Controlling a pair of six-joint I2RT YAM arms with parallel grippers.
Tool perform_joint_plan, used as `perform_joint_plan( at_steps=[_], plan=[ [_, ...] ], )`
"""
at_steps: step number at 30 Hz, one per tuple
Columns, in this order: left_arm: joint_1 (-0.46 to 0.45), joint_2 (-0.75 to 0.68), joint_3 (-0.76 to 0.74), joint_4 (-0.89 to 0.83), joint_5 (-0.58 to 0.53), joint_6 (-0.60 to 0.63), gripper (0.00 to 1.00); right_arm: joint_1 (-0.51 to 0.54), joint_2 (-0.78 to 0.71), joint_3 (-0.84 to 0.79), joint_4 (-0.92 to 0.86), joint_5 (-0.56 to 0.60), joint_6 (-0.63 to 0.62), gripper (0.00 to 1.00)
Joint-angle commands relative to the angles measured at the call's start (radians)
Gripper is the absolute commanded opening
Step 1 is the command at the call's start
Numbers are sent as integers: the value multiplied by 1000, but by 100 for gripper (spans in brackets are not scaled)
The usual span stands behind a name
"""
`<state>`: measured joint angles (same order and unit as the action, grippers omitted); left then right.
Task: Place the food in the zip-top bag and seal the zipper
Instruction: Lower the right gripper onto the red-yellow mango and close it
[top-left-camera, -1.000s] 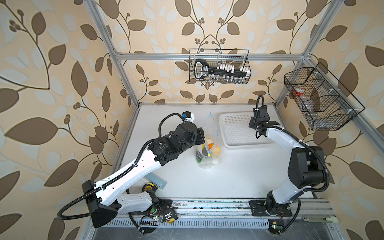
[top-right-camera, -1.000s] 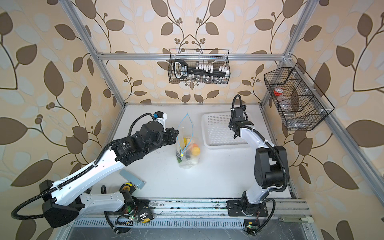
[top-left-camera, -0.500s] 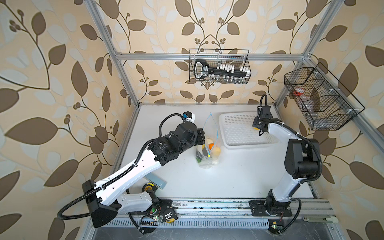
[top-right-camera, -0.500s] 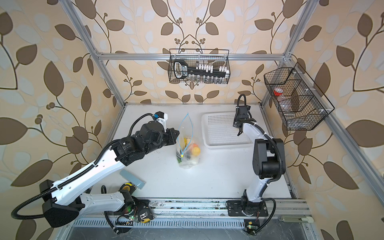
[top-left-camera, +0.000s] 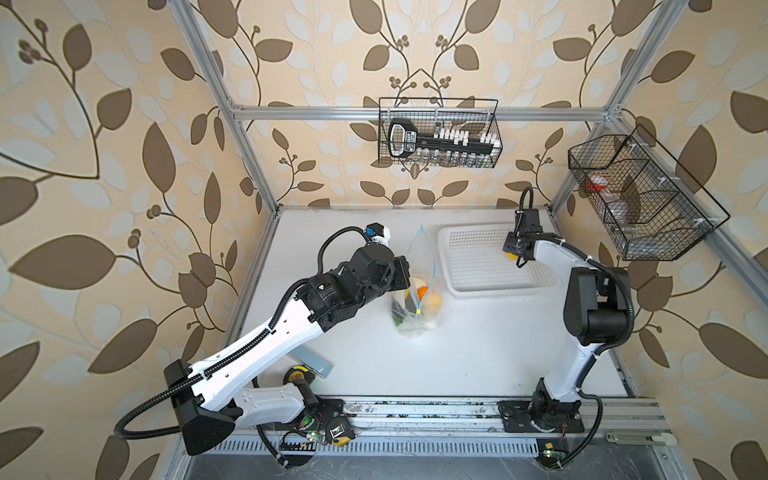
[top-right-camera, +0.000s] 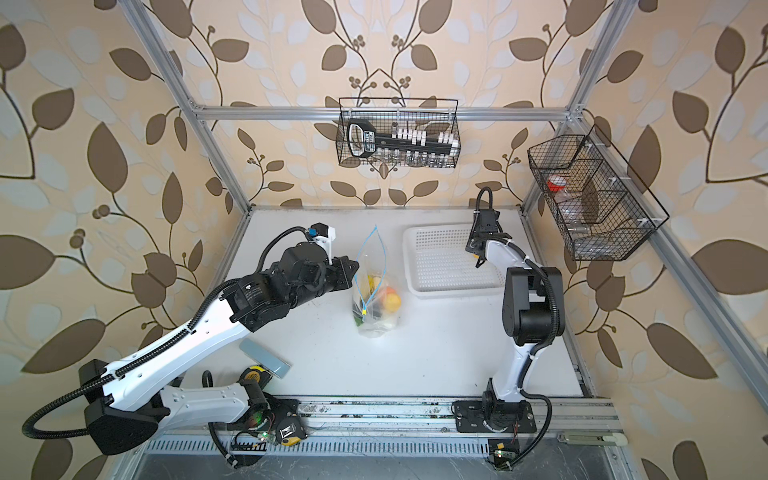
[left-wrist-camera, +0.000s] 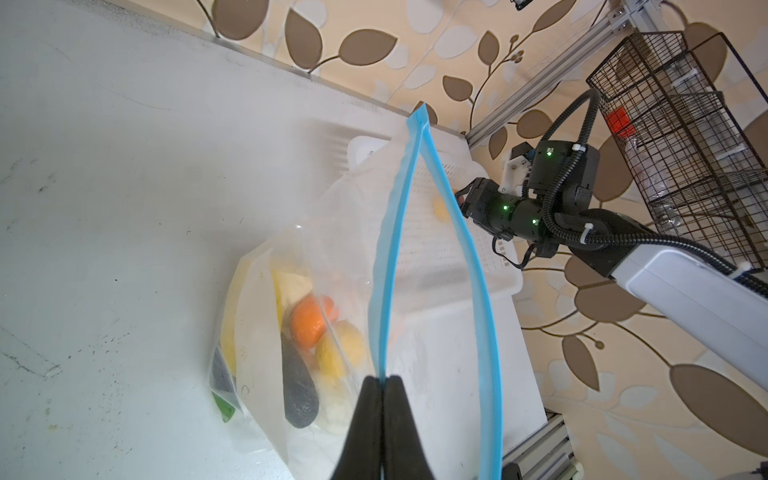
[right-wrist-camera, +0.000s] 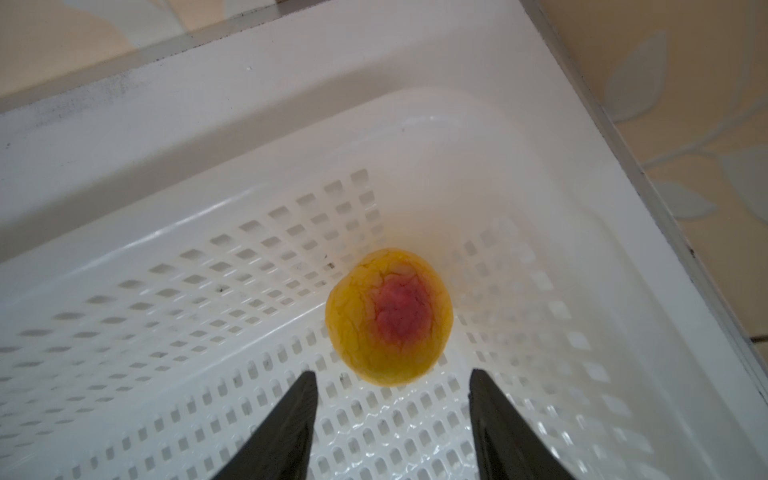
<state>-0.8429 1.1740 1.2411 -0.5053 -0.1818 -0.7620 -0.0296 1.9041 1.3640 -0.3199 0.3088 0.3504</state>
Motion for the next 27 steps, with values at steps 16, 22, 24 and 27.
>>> perform_joint_plan(
  at_steps=[16, 22, 24, 27],
  plan=[
    [9, -20, -6, 17, 9, 4, 0, -14, 144, 150, -73, -28, -5, 68],
    [9, -20, -7, 15, 10, 4, 0, -24, 216, 234, -110, -51, -10, 67],
    [10, -23, -6, 14, 5, 6, 0, -23, 227, 245, -114, -61, -10, 66],
    [10, -28, -8, 14, 2, 7, 0, -23, 233, 250, -115, -80, -8, 65]
  ],
)
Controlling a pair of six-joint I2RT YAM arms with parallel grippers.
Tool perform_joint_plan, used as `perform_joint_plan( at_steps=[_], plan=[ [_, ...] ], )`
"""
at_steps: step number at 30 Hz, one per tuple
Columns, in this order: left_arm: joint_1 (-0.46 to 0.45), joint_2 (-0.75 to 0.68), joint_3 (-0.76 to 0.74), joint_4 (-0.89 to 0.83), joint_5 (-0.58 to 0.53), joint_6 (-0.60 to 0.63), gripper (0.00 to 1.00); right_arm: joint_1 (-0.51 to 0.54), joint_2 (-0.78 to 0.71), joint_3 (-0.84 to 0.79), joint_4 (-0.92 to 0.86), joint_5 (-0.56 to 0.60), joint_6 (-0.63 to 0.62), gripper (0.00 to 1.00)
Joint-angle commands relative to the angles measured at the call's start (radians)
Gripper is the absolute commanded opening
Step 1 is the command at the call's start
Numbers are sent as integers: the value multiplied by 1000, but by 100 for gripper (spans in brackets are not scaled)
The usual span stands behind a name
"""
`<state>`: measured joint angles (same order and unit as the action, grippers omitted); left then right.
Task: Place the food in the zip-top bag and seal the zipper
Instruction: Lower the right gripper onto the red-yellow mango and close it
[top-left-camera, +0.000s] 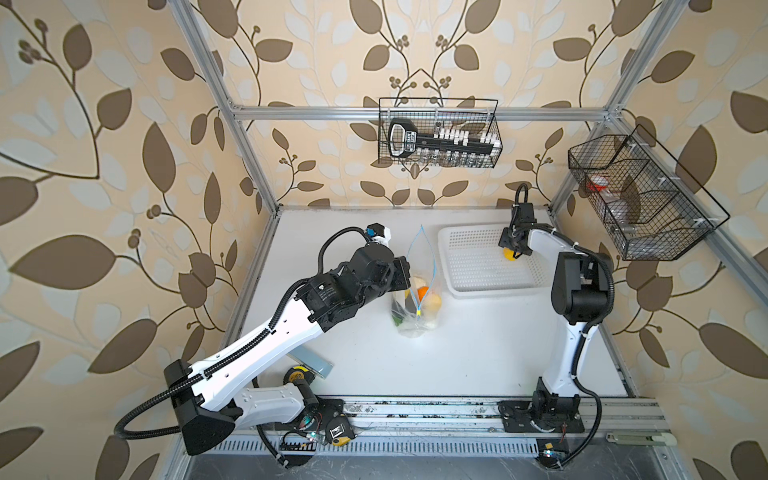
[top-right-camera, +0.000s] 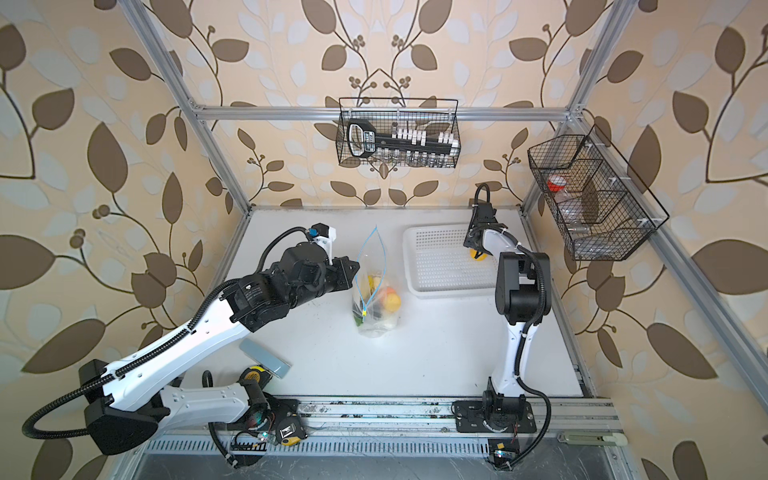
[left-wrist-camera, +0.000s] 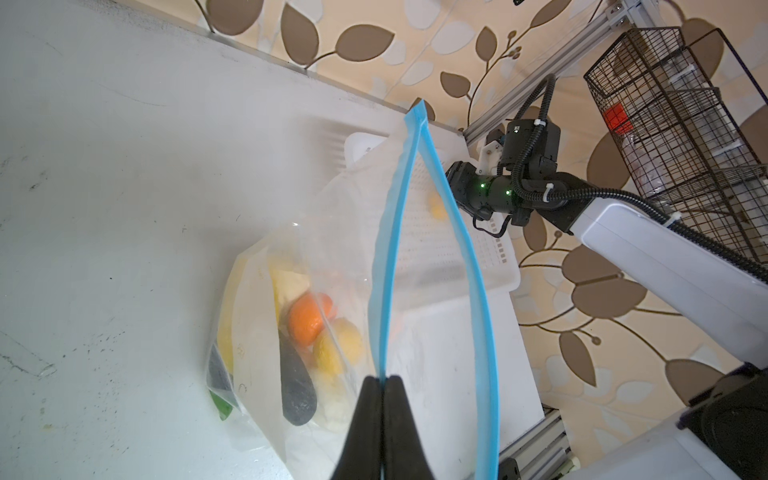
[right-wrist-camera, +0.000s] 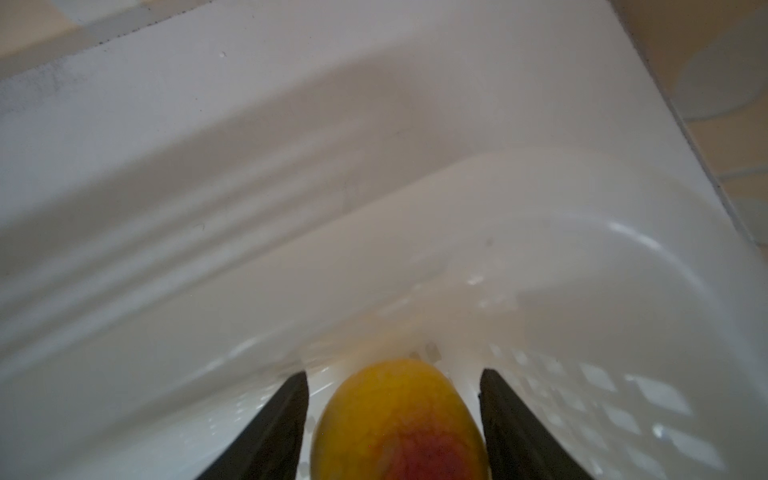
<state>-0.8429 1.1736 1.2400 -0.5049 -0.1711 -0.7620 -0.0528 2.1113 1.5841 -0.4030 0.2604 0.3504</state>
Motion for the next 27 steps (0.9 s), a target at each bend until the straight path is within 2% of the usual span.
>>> perform_joint_plan(
  at_steps=[1, 11, 27],
  plan=[
    [9, -28, -8, 14, -8, 7, 0, 1, 29, 32, -36, -35, -5, 65],
    [10, -44, -22, 17, -17, 7, 0, 15, 8, -7, -51, -43, -10, 74],
    [10, -52, -32, 21, -15, 4, 0, 19, 6, -31, -44, -84, 9, 67]
  ],
)
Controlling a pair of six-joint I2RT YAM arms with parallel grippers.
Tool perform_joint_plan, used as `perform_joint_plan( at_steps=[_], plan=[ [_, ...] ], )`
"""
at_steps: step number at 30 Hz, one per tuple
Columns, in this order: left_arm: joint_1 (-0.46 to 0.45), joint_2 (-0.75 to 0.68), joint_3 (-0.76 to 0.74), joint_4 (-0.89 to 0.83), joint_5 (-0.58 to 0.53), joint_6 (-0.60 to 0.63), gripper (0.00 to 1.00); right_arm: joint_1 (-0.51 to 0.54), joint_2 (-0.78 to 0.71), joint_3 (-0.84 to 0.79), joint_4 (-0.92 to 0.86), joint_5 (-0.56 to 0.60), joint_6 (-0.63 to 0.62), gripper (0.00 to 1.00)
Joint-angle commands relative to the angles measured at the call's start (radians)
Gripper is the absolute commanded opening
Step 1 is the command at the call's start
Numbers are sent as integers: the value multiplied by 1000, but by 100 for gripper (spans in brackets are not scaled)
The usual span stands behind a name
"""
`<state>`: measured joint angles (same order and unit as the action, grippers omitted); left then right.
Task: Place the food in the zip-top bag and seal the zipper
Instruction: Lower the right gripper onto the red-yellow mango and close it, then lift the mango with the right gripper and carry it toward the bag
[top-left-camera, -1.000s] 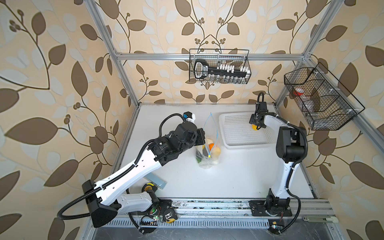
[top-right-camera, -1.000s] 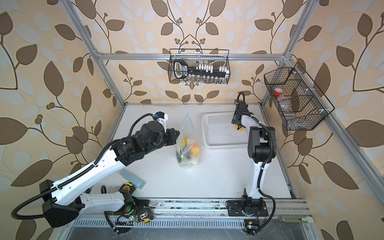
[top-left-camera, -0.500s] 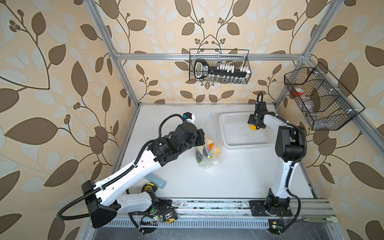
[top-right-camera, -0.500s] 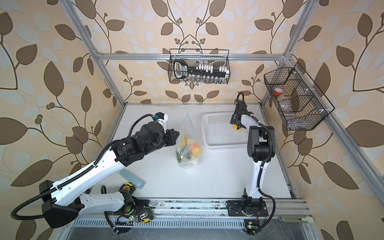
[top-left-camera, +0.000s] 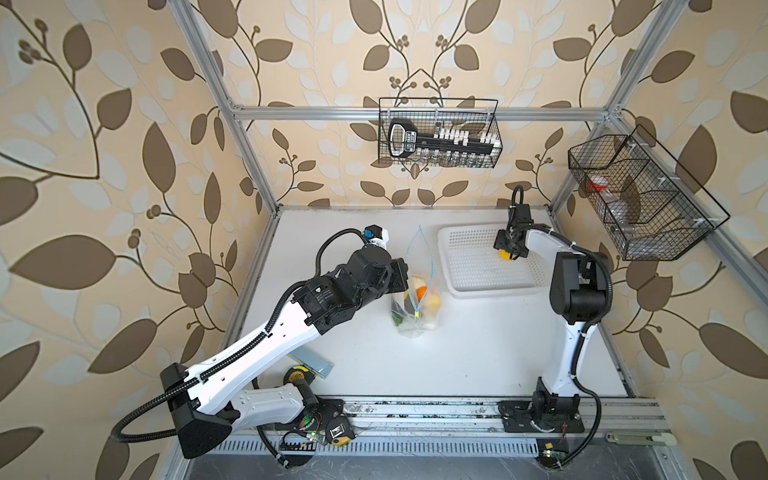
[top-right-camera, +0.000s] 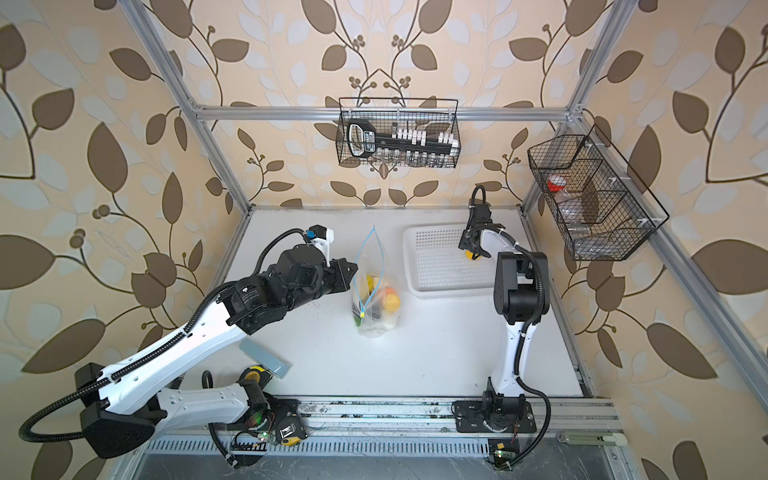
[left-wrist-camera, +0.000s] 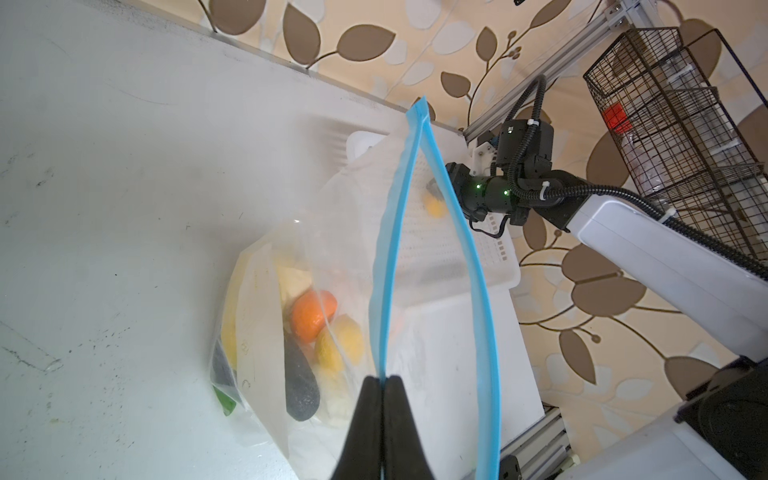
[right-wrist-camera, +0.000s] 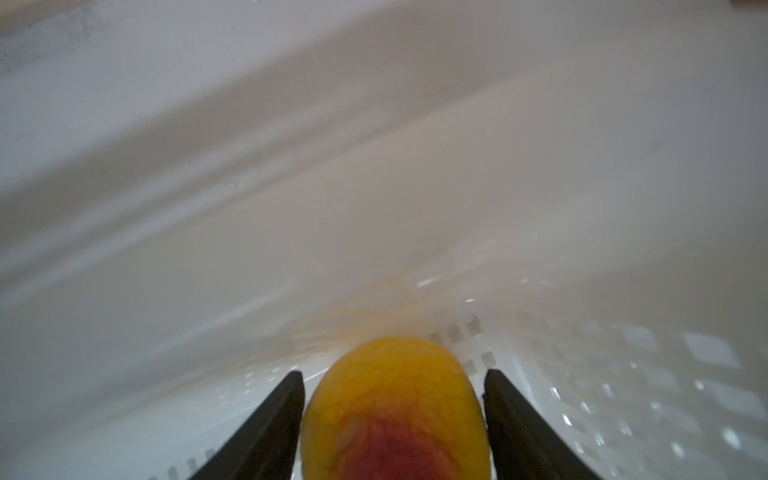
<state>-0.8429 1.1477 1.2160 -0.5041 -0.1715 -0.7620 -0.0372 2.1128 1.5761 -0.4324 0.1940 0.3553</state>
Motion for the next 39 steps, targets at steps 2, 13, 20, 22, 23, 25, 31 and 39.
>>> perform_joint_plan(
  at_steps=[2, 13, 20, 22, 23, 25, 31, 39],
  plan=[
    [9, -25, -7, 21, -14, 3, 0, 4, 2, -27, -12, -18, 5, 65],
    [9, -9, 4, 27, -5, 1, 0, 6, -56, -45, -22, 1, 36, 57],
    [10, -10, 10, 24, 2, 0, 0, 11, -155, -97, -17, 30, 55, 55],
    [9, -11, 11, 23, 4, 0, 0, 13, -190, -125, -2, 33, 62, 54],
    [9, -11, 11, 21, 4, 0, 0, 14, -206, -139, 5, 33, 67, 54],
    [10, -15, 11, 22, 4, -2, 0, 21, -234, -159, 7, 34, 70, 53],
    [10, -21, 5, 26, 4, -6, 0, 50, -343, -245, 28, 57, 65, 53],
    [10, -15, 15, 27, 15, -8, 0, 130, -516, -385, 69, 86, 61, 52]
  ],
)
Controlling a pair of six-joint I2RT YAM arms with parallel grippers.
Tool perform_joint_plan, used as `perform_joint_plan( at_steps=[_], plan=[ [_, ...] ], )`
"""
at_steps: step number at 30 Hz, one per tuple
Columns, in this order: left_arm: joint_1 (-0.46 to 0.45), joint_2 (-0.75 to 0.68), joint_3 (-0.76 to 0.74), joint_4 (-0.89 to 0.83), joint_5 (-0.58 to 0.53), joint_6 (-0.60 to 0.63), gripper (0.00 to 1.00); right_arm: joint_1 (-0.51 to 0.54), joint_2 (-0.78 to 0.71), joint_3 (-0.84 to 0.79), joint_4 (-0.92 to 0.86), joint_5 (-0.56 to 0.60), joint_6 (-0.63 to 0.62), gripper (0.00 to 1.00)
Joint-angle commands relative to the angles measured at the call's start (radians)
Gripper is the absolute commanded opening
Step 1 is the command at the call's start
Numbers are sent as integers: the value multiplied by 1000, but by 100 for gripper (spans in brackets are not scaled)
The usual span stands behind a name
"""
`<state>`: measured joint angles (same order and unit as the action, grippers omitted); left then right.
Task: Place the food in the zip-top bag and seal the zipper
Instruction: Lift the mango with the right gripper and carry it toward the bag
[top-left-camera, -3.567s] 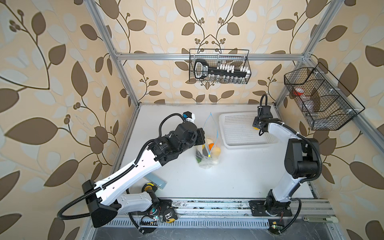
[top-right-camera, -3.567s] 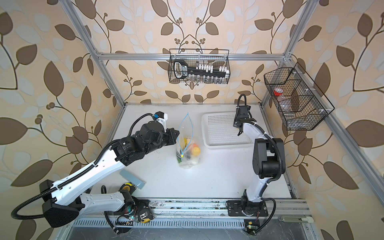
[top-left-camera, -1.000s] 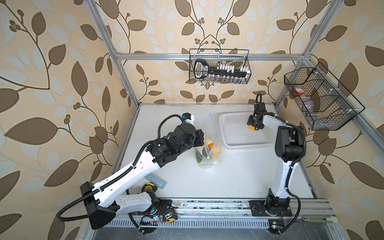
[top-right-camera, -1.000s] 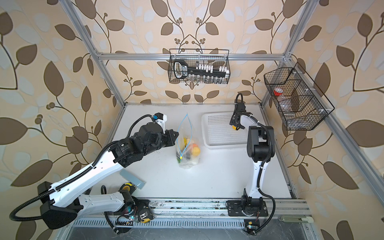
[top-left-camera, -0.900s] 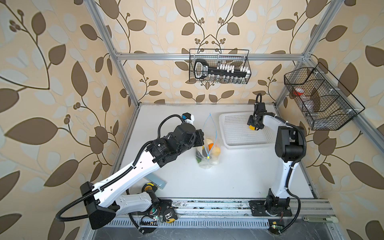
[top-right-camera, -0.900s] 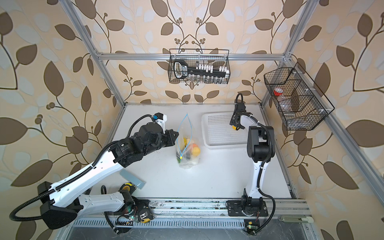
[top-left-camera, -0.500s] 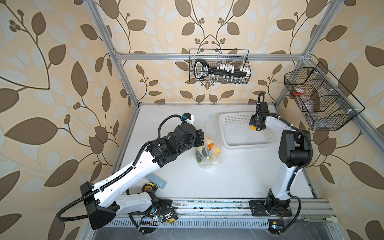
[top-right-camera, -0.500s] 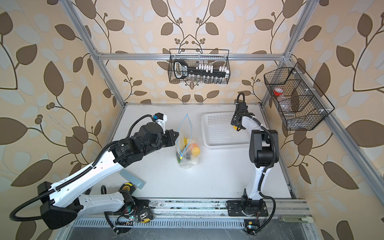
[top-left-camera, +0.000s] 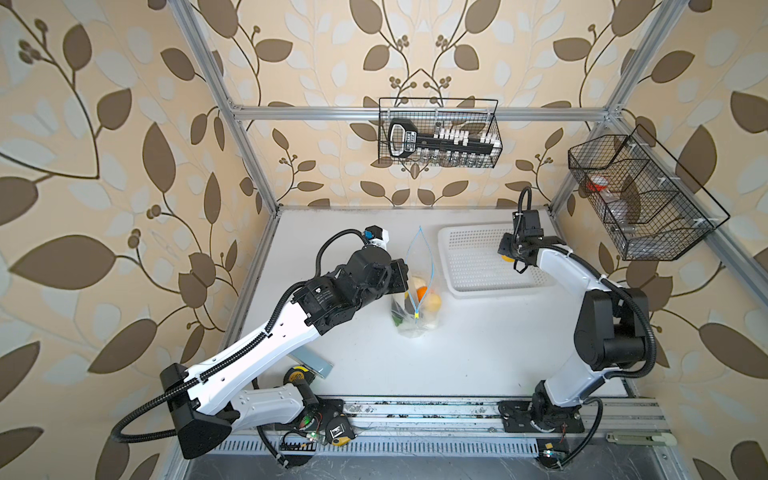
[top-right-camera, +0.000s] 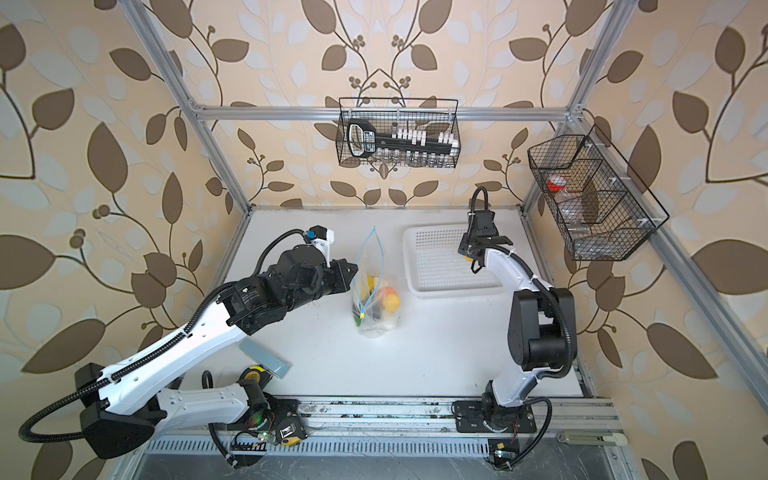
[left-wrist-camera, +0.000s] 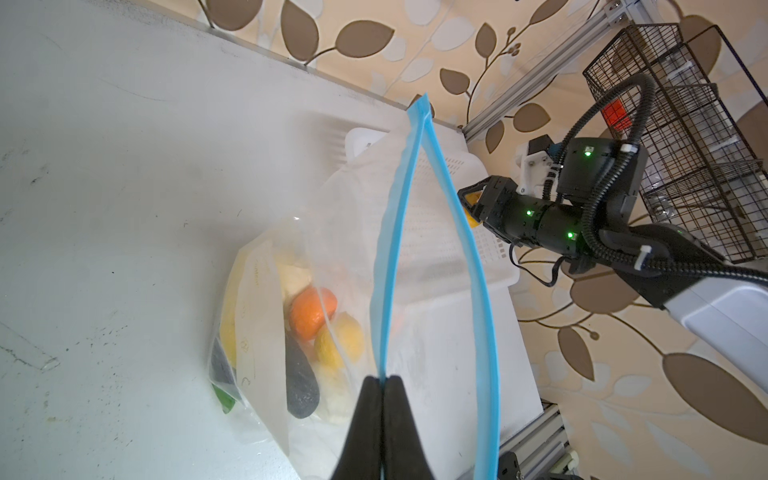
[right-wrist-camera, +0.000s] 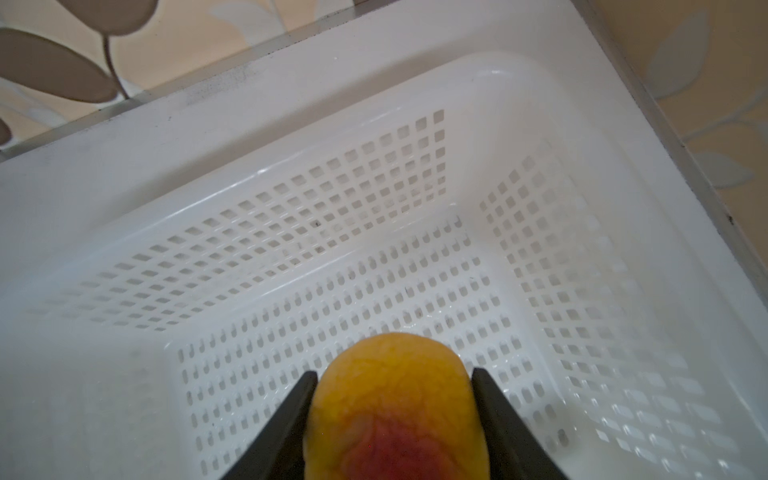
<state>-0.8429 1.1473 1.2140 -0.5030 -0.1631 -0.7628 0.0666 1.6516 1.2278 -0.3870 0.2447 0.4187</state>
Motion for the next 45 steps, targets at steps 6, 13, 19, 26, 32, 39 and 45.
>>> perform_joint_plan(
  at_steps=[6, 13, 19, 26, 32, 39, 45],
  plan=[
    [10, -14, 23, 25, 12, -7, 0, 95, -180, -91, 33, 27, 7, 51],
    [10, -7, 25, 29, 20, -16, 0, 193, -320, -105, -13, -19, 9, 51],
    [10, 12, 49, 21, 25, -13, 0, 296, -419, -77, -63, -29, 3, 51],
    [10, 29, 73, 16, 27, -8, 0, 416, -479, -16, -83, -73, -6, 49],
    [9, 37, 92, 13, 27, -3, 0, 536, -490, 74, -78, -74, -38, 49],
    [10, 37, 98, 11, 21, 3, 0, 660, -476, 146, -63, -73, -47, 48],
    [10, 40, 96, 11, 25, 1, 0, 761, -432, 177, -48, -24, -60, 47]
  ],
)
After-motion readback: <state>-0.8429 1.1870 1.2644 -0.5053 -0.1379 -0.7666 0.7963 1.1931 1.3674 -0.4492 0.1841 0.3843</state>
